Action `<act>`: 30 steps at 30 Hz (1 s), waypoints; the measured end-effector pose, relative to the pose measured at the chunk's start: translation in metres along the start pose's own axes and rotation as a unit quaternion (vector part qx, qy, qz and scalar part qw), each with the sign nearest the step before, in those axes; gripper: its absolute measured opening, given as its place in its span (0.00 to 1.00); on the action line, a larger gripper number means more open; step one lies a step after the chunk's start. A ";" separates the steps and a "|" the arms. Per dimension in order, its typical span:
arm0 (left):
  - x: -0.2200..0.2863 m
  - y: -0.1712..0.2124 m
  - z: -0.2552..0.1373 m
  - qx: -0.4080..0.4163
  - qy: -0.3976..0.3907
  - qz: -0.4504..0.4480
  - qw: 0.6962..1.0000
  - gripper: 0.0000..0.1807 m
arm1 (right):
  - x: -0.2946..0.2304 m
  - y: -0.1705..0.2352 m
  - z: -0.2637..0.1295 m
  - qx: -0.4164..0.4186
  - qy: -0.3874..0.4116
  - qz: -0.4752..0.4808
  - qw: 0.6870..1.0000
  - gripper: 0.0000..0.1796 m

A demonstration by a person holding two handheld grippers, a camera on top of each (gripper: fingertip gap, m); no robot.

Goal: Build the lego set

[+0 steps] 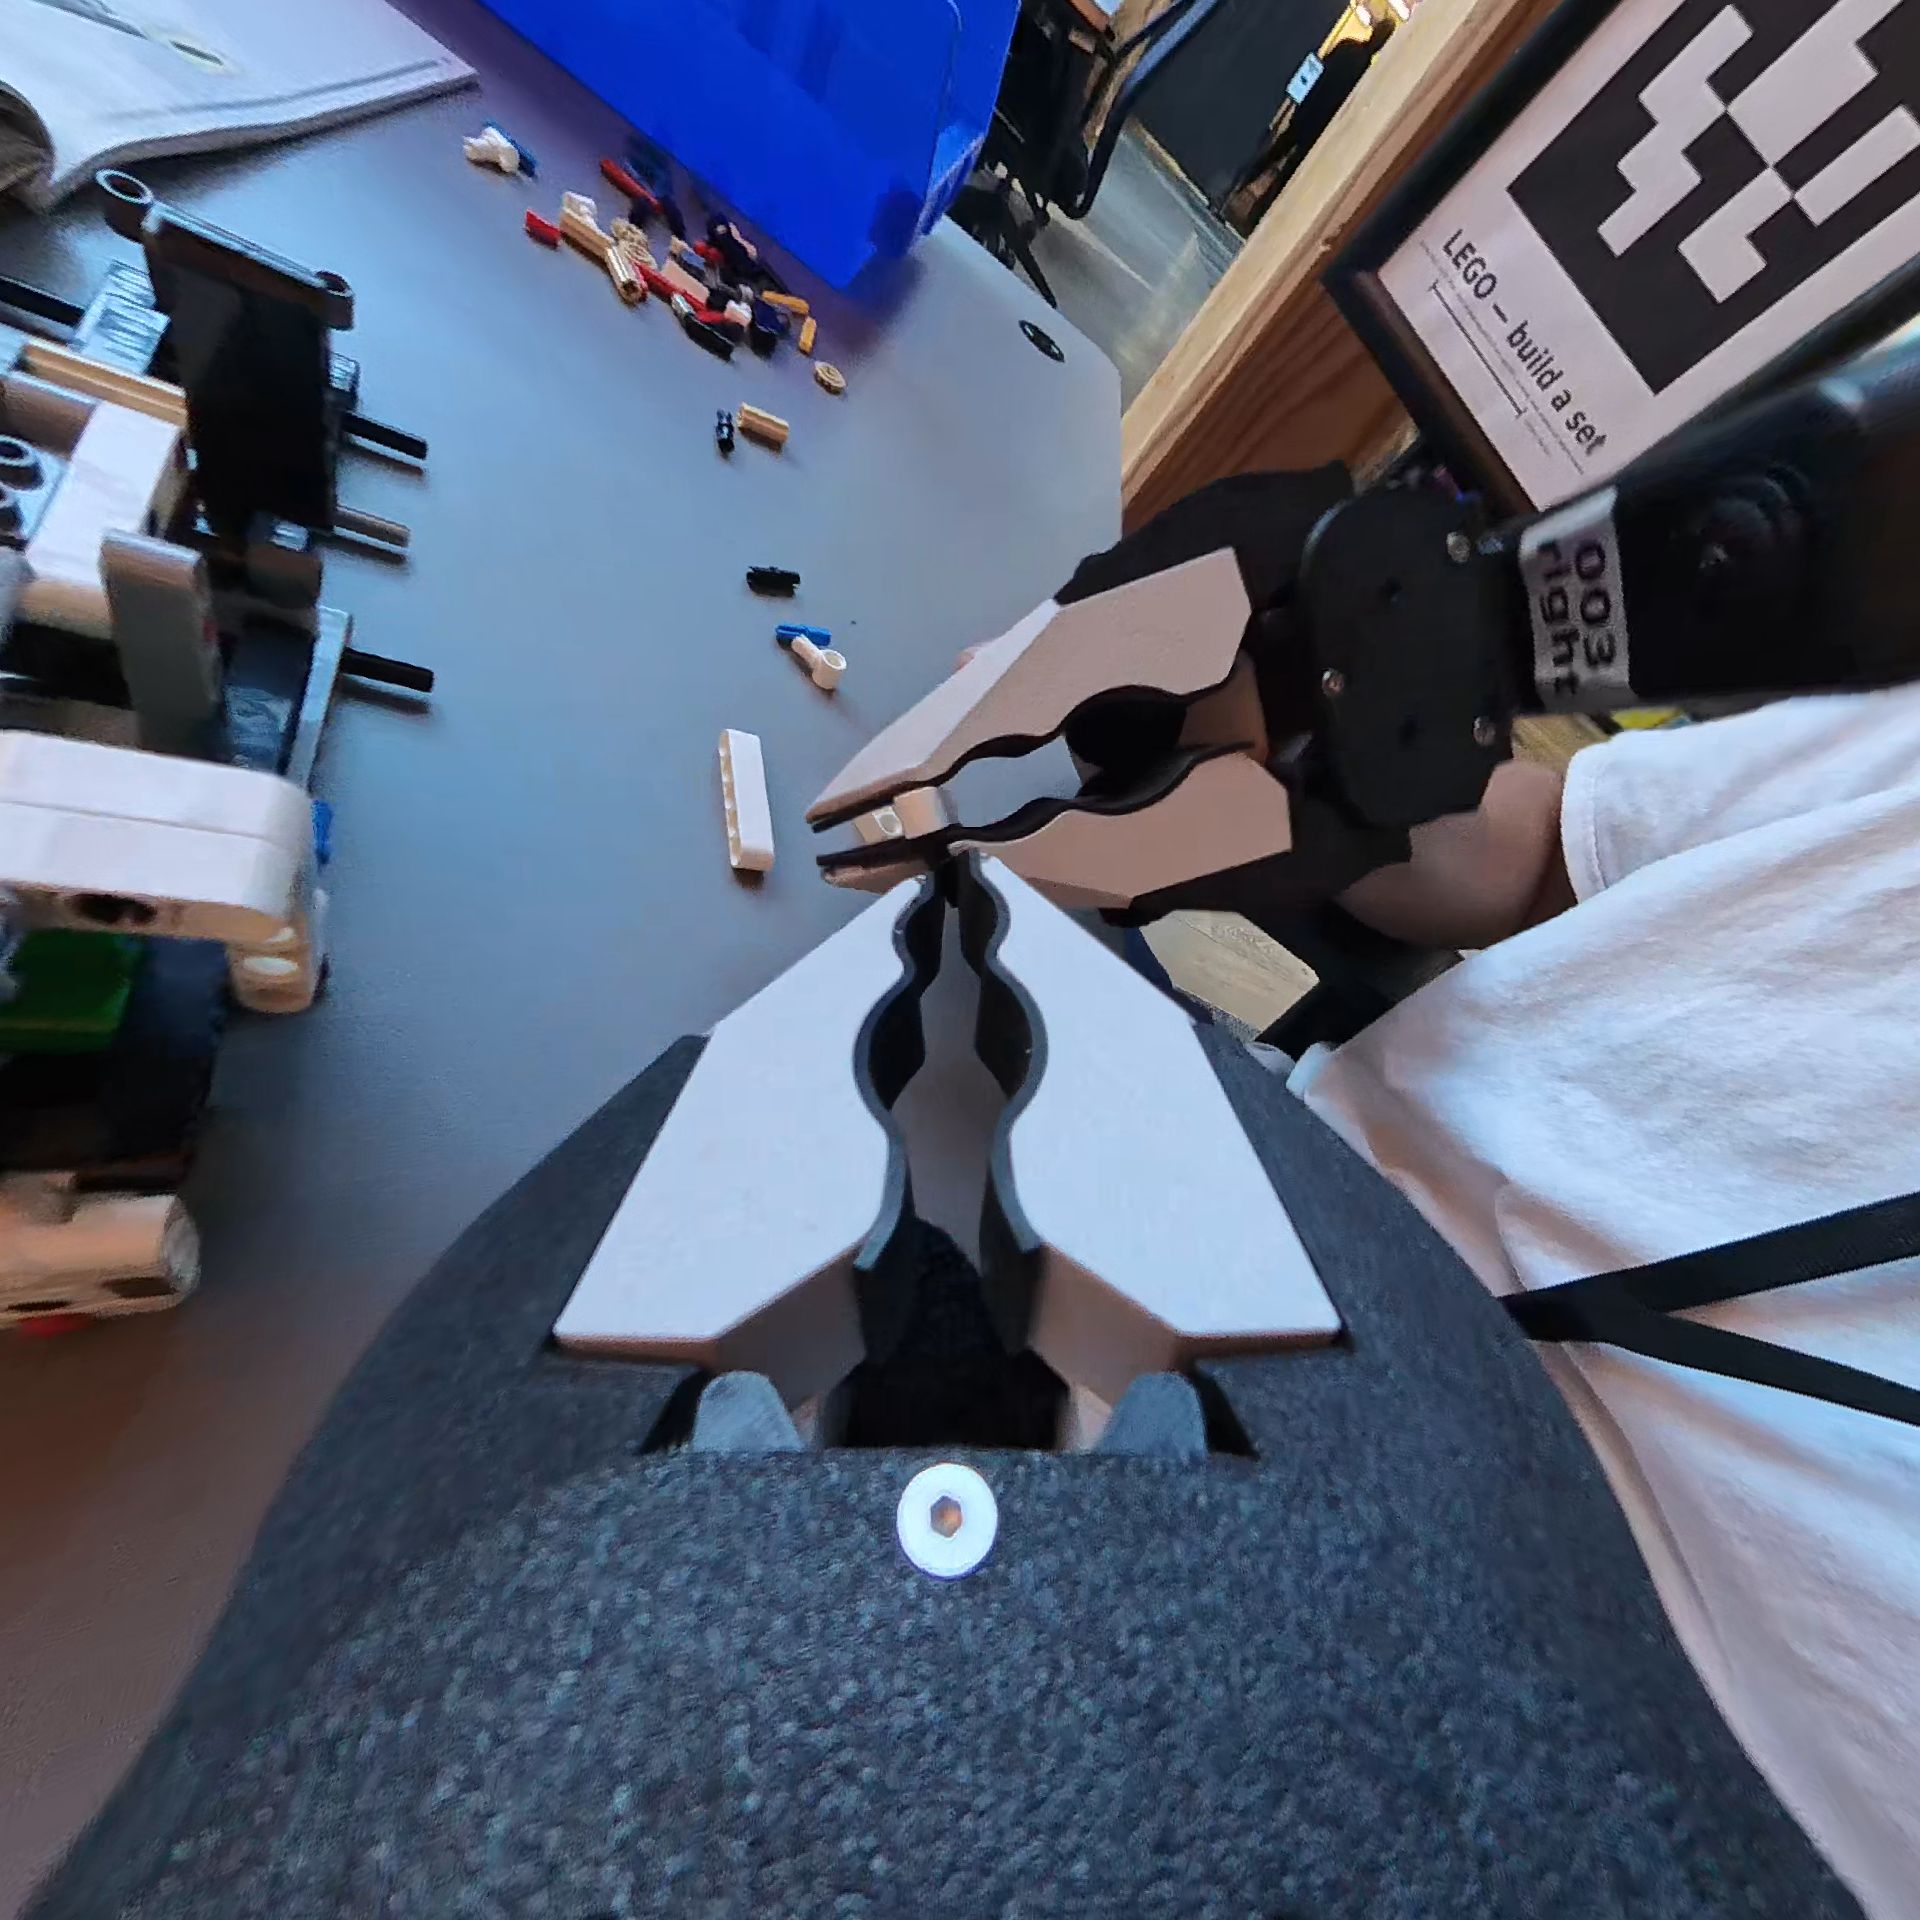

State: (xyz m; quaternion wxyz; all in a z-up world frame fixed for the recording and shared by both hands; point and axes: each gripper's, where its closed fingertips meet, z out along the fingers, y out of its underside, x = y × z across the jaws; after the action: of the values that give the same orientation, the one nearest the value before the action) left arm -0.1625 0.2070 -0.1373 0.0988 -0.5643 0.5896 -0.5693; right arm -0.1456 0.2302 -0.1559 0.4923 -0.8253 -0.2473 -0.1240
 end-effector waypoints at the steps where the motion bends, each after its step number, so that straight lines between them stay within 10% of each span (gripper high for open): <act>1: 0.001 0.001 0.001 -0.005 0.003 0.003 1.000 0.00 | -0.003 0.000 -0.001 0.004 -0.022 0.014 1.000 0.03; 30: 0.005 0.015 0.008 -0.053 0.020 -0.002 0.998 0.00 | -0.019 0.006 -0.009 0.002 -0.091 0.013 0.996 0.13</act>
State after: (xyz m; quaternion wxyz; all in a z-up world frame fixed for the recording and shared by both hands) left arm -0.1657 0.1945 -0.1491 0.0554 -0.5582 0.6200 -0.5486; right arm -0.1578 0.2142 -0.1643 0.4705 -0.8354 -0.2810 -0.0414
